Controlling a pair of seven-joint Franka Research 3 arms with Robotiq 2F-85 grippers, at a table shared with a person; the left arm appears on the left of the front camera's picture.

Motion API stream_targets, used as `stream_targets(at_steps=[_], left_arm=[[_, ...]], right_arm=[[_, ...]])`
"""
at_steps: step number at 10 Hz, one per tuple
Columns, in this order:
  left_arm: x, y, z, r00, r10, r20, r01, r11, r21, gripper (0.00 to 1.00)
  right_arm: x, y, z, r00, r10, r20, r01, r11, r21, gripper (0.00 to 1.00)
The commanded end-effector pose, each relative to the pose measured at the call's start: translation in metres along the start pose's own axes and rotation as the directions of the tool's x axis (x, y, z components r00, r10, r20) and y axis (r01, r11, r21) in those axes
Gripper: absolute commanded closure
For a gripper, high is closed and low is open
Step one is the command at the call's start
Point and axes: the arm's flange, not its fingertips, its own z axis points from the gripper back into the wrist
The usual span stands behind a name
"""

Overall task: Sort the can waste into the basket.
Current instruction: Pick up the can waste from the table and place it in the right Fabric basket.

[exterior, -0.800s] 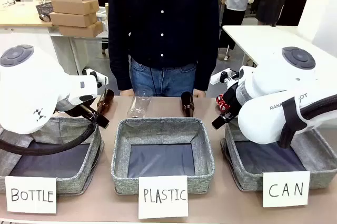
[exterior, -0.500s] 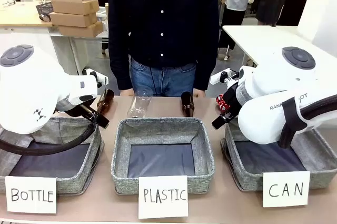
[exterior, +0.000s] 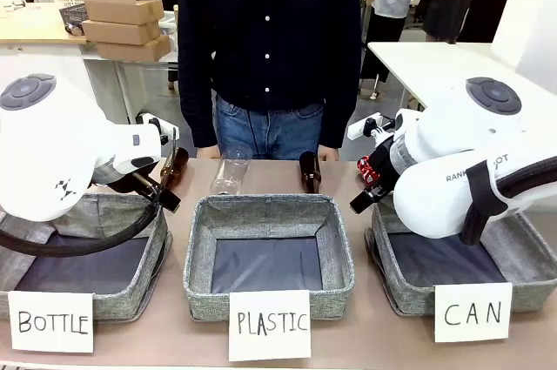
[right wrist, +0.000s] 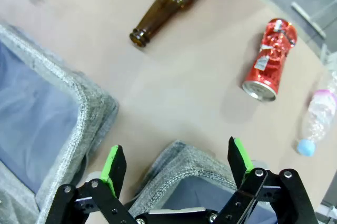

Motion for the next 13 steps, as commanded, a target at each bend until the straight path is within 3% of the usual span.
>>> stream_targets(at_steps=[1,2,3,4,5,7,8,9,10,11,12,13], left_arm=[[0.0,0.0,0.0,1.0,0.0,0.0,0.0,1.0,0.0,0.0],[0.017,-0.001,0.039,0.999,-0.016,0.043,0.018,0.998,-0.059,0.0],[0.027,-0.002,0.096,0.993,0.042,0.114,-0.036,0.998,-0.06,0.0],[0.017,-0.006,0.163,0.984,0.116,0.132,-0.112,0.993,-0.034,0.0],[-0.011,-0.009,0.208,0.979,0.056,0.194,-0.054,0.998,-0.019,0.0],[-0.08,-0.014,0.228,0.986,-0.088,0.14,0.099,0.992,-0.073,0.0],[-0.101,-0.007,0.209,0.998,-0.045,0.05,0.045,0.999,0.004,0.0],[0.008,-0.006,0.245,0.984,-0.008,0.179,0.015,0.999,-0.038,0.0],[0.008,-0.006,0.245,0.984,-0.008,0.179,0.015,0.999,-0.038,0.0],[-0.015,0.0,0.267,0.992,-0.028,0.124,0.032,0.999,-0.033,0.0],[-0.003,0.001,0.248,0.986,-0.065,0.151,0.107,0.951,-0.29,0.0],[0.0,0.022,0.251,0.964,0.096,0.249,0.083,0.778,-0.622,0.0]], right_arm=[[0.0,0.0,0.0,1.0,0.0,0.0,0.0,1.0,0.0,0.0],[0.005,-0.019,0.038,0.999,0.009,0.043,-0.009,1.0,0.012,0.0],[0.005,-0.033,0.086,0.996,-0.037,0.077,0.034,0.998,0.045,0.0],[-0.014,-0.042,0.139,0.986,-0.092,0.14,0.089,0.996,0.027,0.0],[-0.041,-0.043,0.176,0.981,-0.06,0.185,0.046,0.996,0.077,0.0],[-0.101,-0.027,0.2,0.994,0.082,0.077,-0.096,0.976,0.198,0.0],[-0.114,-0.02,0.192,0.997,0.055,0.057,-0.06,0.993,0.102,0.0],[-0.015,-0.055,0.204,0.99,-0.007,0.138,-0.011,0.991,0.131,0.0],[-0.015,-0.055,0.204,0.99,-0.007,0.138,-0.011,0.991,0.131,0.0],[-0.035,-0.053,0.228,0.995,0.019,0.098,-0.034,0.988,0.154,0.0],[-0.023,-0.049,0.215,0.992,-0.069,0.103,0.034,0.95,0.312,0.0],[-0.02,-0.059,0.214,0.953,-0.296,-0.071,0.287,0.798,0.53,0.0]])
